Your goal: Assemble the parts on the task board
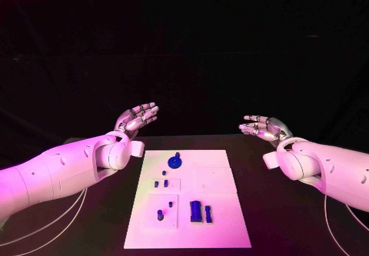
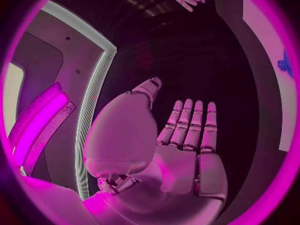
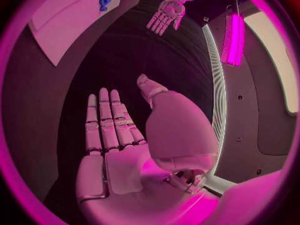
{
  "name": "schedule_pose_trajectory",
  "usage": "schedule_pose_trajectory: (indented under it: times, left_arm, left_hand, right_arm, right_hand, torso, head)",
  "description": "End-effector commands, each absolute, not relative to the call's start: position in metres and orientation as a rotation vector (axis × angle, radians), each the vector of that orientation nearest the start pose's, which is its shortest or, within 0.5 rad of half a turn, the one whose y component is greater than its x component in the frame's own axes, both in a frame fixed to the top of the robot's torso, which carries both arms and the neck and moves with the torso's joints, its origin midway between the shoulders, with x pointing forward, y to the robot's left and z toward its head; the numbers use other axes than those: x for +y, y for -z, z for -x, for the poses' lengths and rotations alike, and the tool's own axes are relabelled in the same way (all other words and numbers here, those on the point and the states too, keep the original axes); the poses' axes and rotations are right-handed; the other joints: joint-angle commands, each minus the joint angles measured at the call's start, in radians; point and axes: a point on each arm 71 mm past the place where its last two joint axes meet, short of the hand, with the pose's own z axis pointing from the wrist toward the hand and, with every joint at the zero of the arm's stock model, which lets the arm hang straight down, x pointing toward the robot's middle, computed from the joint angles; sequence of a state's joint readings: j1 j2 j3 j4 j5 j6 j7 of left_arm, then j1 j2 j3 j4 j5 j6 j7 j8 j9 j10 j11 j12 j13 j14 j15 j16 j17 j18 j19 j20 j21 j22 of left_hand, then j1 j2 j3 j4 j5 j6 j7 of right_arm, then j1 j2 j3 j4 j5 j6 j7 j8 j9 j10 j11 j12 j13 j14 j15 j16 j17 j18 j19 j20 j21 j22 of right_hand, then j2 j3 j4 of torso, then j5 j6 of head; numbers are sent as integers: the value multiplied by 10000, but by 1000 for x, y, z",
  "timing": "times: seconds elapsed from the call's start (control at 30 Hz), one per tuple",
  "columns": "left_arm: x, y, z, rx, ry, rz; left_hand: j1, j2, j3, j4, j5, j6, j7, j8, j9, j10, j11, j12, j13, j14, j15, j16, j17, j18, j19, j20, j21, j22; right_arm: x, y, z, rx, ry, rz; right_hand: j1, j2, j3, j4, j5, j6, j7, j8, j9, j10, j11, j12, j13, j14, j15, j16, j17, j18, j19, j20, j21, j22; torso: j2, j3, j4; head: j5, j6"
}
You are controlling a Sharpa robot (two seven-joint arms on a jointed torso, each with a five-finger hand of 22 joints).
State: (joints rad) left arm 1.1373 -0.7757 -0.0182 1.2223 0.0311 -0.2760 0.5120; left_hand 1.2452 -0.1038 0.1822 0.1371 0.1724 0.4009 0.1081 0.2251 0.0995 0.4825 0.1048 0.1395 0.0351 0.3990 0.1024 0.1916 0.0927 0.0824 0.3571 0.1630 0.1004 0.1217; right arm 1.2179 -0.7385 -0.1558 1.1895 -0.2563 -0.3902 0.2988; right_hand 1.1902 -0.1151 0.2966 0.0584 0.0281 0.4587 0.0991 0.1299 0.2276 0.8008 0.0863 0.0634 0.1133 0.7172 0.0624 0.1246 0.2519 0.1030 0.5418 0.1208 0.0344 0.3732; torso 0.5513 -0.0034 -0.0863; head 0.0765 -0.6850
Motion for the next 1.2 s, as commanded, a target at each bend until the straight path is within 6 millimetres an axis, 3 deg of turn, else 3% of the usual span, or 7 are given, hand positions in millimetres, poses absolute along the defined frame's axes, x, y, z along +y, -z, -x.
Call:
schedule_pose_trajectory:
  times: [0.03, 0.13, 0.17, 0.2, 0.4, 0.73, 1.2]
  left_arm:
    - [267, 216, -526, 12295, 13997, 11664]
    - [258, 218, -520, 12290, 13793, 11725]
    - [254, 219, -517, 12287, 13718, 11747]
    - [250, 219, -515, 12284, 13638, 11770]
    - [220, 224, -490, 12245, 12964, 11942]
    - [194, 224, -464, 12184, 12336, 12079]
    - [192, 224, -462, 12178, 12289, 12089]
  left_hand:
    - [-3954, 1038, -1822, -1371, -1724, -4009, -1081, -2251, -995, -4825, -1048, -1395, -351, -3990, -1024, -1916, -927, -824, -3571, -1630, -1004, -1217]
    - [-5065, 1038, -1822, -1371, -1724, -4009, -1081, -2251, -995, -4825, -1048, -1395, -351, -3990, -1024, -1916, -927, -824, -3571, -1630, -1004, -1217]
    - [-5340, 1038, -1822, -1371, -1724, -4009, -1081, -2251, -995, -4825, -1048, -1395, -351, -3990, -1024, -1916, -927, -824, -3571, -1630, -1004, -1217]
    - [-12452, 1038, -1822, -1371, -1724, -4009, -1081, -2251, -995, -4825, -1048, -1395, -351, -3990, -1024, -1916, -927, -824, -3571, -1630, -1004, -1217]
    - [-12452, 1038, -1822, -1371, -1724, -4009, -1081, -2251, -995, -4825, -1048, -1395, -351, -3990, -1024, -1916, -927, -824, -3571, -1630, -1004, -1217]
    - [-12452, 1038, -1822, -1371, -1724, -4009, -1081, -2251, -995, -4825, -1048, -1395, -351, -3990, -1024, -1916, -927, -824, -3571, -1630, -1004, -1217]
    - [-12452, 1038, -1822, -1371, -1724, -4009, -1081, -2251, -995, -4825, -1048, -1395, -351, -3990, -1024, -1916, -927, -824, -3571, -1630, -1004, -1217]
  right_arm:
    - [-257, 228, -529, 14881, -11007, -9456]
    - [-245, 229, -520, 14414, -11343, -9856]
    - [-241, 230, -516, 14244, -11454, -10006]
    - [-237, 230, -512, 14063, -11565, -10168]
    - [-208, 228, -482, 12827, -12137, -11371]
    - [-192, 224, -462, 12178, -12289, -12089]
    - [-192, 224, -462, 12178, -12289, -12089]
  right_hand:
    - [-3797, 1151, -2966, -584, -281, -4587, -991, -1299, -2276, -8008, -863, -634, -1133, -7172, -624, -1246, -2519, -1030, -5418, -1208, -344, -3732]
    - [-4853, 1151, -2966, -584, -281, -4587, -991, -1299, -2276, -8008, -863, -634, -1133, -7172, -624, -1246, -2519, -1030, -5418, -1208, -344, -3732]
    - [-11902, 1151, -2966, -584, -281, -4587, -991, -1299, -2276, -8008, -863, -634, -1133, -7172, -624, -1246, -2519, -1030, -5418, -1208, -344, -3732]
    - [-11902, 1151, -2966, -584, -281, -4587, -991, -1299, -2276, -8008, -863, -634, -1133, -7172, -624, -1246, -2519, -1030, -5418, -1208, -344, -3732]
    - [-11902, 1151, -2966, -584, -281, -4587, -991, -1299, -2276, -8008, -863, -634, -1133, -7172, -624, -1246, -2519, -1030, -5418, -1208, -344, -3732]
    - [-11902, 1151, -2966, -584, -281, -4587, -991, -1299, -2276, -8008, -863, -634, -1133, -7172, -624, -1246, -2519, -1030, -5418, -1208, -344, -3732]
    - [-11902, 1151, -2966, -584, -281, -4587, -991, -1299, -2276, -8008, -863, -634, -1133, -7172, -624, -1246, -2519, -1030, -5418, -1208, -344, -3732]
  torso:
    - [-3, 2, 170]
    - [-29, 14, 438]
    - [-38, 18, 525]
    - [-45, 21, 600]
    - [-70, 33, 860]
    - [-71, 34, 863]
    - [-71, 34, 863]
  head:
    - [-147, 153]
    - [-386, 423]
    - [-464, 510]
    - [-531, 586]
    - [-762, 847]
    - [-765, 850]
    - [-765, 850]
